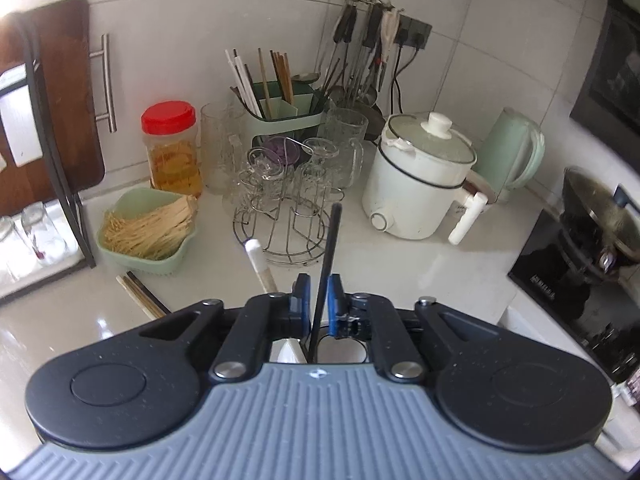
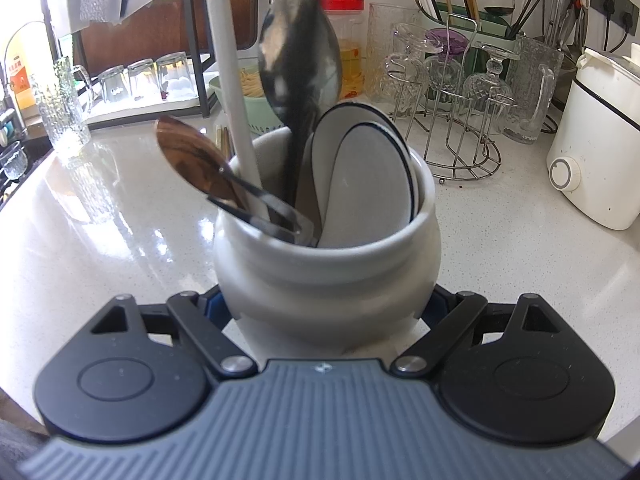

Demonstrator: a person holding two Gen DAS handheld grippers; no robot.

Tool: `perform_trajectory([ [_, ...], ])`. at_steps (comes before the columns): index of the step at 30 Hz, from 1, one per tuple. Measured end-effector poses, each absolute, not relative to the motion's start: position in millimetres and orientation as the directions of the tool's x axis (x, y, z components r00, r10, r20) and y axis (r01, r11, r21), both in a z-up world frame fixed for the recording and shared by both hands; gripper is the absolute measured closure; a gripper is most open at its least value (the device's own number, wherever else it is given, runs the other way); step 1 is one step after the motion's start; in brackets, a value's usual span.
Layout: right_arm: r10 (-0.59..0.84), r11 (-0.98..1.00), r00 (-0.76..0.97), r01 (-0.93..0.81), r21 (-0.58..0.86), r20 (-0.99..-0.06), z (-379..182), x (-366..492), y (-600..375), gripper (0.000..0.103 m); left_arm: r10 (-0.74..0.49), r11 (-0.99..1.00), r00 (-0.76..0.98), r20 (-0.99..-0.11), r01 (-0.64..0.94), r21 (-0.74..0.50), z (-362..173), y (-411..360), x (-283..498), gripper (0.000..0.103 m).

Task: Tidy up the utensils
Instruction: 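Open the left tool to release the black chopstick and withdraw, then move the left tool to the white chopstick on the counter and grasp it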

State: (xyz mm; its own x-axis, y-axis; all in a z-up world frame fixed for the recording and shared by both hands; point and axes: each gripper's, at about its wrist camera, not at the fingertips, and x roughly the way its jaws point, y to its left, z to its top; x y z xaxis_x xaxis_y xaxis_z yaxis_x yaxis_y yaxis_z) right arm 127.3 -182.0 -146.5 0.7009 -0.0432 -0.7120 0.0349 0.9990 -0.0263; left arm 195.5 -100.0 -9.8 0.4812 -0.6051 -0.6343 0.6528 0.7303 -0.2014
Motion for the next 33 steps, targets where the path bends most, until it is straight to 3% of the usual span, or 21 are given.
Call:
perform_trajectory([
  [1,-0.043,0.999,0.700,0.034,-0.027,-0.713,-146.5,127.3,-182.0,0.011,-0.612,0.733,0.482,-0.627,0.643,-0.220,-7.7,-95.6,196.4,0.074],
  [4,-0.042,0.999,0.698,0.031,-0.029,-0.715,-146.5,128.1,-181.5,0.011,-0.624,0.741,0.501,-0.599,0.623,-0.251,0.3,-83.3,195.8,0.062],
  [16,-0.039,0.999,0.686,0.025,-0.031,-0.726,-144.6,132.3,-180.8,0.011,-0.560,0.817,0.582,-0.590,0.505,-0.278,-5.0,-33.7,199.6,0.059],
  [26,-0.044,0.999,0.685,0.042,-0.021,-0.727,-145.0,131.5,-180.9,0.012,-0.475,0.875,0.592,-0.651,0.396,-0.279,-43.0,-10.3,203.8,0.059],
  [33,-0.045,0.999,0.680,0.036,-0.027,-0.732,-144.1,133.3,-180.3,0.012,-0.455,0.891,0.546,-0.704,0.276,-0.362,-81.0,12.9,219.9,0.059],
])
